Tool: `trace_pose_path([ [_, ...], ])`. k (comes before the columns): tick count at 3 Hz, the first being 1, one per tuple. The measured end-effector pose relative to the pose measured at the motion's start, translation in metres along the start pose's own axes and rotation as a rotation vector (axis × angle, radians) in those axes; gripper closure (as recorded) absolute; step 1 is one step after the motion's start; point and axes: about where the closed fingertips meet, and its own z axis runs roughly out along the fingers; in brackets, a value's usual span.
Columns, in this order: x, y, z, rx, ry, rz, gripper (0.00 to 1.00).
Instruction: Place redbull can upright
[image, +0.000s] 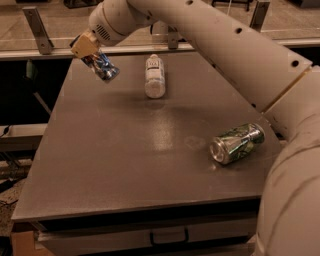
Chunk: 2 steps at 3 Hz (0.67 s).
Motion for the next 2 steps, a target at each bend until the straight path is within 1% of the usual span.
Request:
trace_pose_path([
  [1, -0.0102, -0.0011, -0.0019, 0.009, -0.045, -0.083, 1.00],
  [2, -0.0084, -0.0010, -0.0010, 0.012, -0.060, -0.067, 1.00],
])
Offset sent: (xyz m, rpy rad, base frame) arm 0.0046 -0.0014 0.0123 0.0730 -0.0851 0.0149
